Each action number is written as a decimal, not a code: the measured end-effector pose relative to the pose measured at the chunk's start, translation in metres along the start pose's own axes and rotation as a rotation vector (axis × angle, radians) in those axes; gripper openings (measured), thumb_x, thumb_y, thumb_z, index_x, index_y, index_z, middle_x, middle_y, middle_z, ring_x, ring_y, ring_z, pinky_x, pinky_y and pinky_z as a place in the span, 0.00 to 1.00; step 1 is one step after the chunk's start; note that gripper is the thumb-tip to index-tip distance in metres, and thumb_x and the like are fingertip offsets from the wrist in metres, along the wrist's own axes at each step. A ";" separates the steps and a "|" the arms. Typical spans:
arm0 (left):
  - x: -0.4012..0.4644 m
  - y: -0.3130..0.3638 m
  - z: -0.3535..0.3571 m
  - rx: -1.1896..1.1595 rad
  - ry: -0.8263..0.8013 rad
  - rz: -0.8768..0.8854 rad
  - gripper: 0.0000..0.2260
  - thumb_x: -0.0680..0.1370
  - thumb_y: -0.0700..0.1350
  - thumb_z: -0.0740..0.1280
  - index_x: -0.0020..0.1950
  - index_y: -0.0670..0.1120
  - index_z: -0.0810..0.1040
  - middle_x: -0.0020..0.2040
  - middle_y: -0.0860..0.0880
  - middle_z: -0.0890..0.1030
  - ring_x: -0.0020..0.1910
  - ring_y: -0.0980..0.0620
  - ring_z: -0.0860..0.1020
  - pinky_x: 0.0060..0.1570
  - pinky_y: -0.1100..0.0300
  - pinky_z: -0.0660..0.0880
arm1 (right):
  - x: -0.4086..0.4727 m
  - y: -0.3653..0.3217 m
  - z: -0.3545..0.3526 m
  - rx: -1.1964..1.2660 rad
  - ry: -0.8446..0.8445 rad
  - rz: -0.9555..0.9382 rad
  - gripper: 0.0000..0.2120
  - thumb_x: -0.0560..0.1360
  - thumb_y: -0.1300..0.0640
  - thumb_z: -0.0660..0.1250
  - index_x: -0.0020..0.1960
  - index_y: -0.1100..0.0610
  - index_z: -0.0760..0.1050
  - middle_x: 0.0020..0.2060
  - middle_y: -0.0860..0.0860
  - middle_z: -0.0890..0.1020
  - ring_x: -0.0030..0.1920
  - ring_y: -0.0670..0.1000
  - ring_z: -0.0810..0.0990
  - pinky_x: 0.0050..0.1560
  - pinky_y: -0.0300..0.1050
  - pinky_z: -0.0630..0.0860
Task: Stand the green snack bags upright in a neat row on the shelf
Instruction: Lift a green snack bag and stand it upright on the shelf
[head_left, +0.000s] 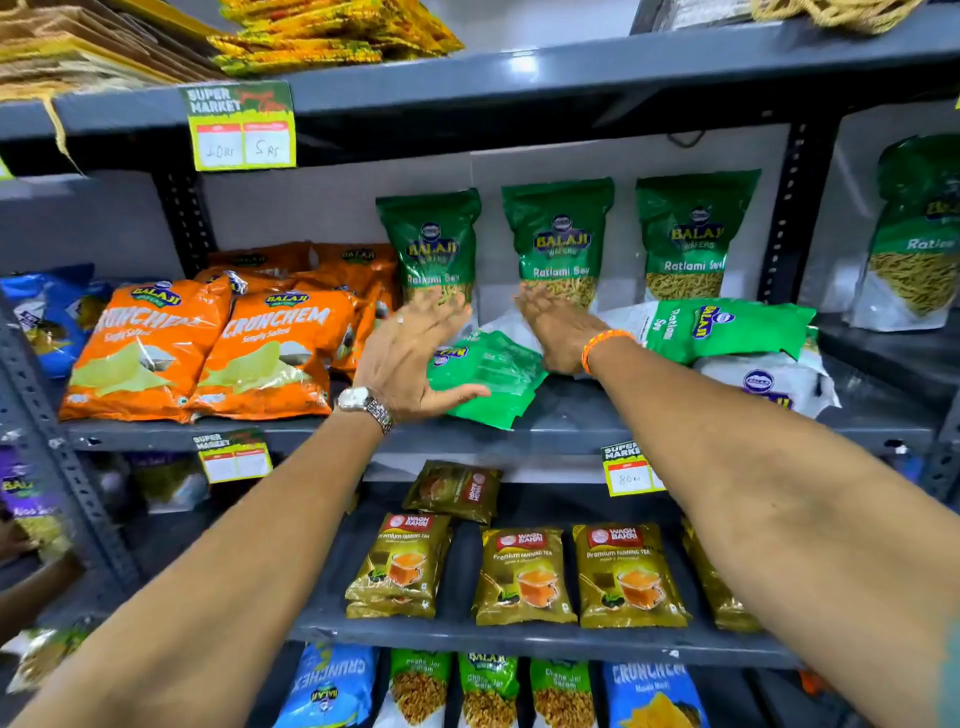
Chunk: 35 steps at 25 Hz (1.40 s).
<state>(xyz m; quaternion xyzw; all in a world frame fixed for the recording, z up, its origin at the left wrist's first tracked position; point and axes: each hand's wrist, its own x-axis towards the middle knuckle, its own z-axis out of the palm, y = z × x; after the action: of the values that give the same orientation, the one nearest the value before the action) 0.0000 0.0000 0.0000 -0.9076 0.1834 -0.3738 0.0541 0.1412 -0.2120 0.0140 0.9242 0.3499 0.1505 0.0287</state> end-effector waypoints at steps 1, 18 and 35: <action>-0.005 -0.001 0.005 0.005 0.013 0.066 0.41 0.71 0.73 0.65 0.70 0.41 0.79 0.69 0.41 0.80 0.70 0.40 0.76 0.71 0.45 0.71 | 0.006 0.001 -0.003 -0.004 -0.039 -0.009 0.48 0.73 0.60 0.71 0.82 0.58 0.42 0.83 0.57 0.46 0.83 0.59 0.48 0.81 0.53 0.52; 0.001 -0.016 -0.025 0.125 0.414 0.021 0.14 0.69 0.35 0.65 0.50 0.42 0.85 0.42 0.44 0.85 0.38 0.41 0.82 0.32 0.53 0.76 | 0.029 -0.012 -0.011 0.345 0.042 -0.095 0.67 0.50 0.44 0.86 0.81 0.54 0.56 0.77 0.54 0.68 0.76 0.55 0.68 0.77 0.46 0.63; 0.111 -0.080 -0.052 -0.063 0.487 -0.775 0.44 0.68 0.69 0.73 0.75 0.45 0.66 0.72 0.45 0.74 0.72 0.43 0.70 0.71 0.51 0.64 | 0.071 -0.041 -0.010 1.228 0.066 -0.003 0.45 0.69 0.70 0.75 0.79 0.60 0.55 0.74 0.58 0.72 0.70 0.51 0.71 0.69 0.41 0.68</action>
<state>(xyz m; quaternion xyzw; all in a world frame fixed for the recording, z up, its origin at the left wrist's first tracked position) 0.0593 0.0344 0.1290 -0.7961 -0.1508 -0.5632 -0.1621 0.1621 -0.1350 0.0354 0.7662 0.3746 -0.0501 -0.5197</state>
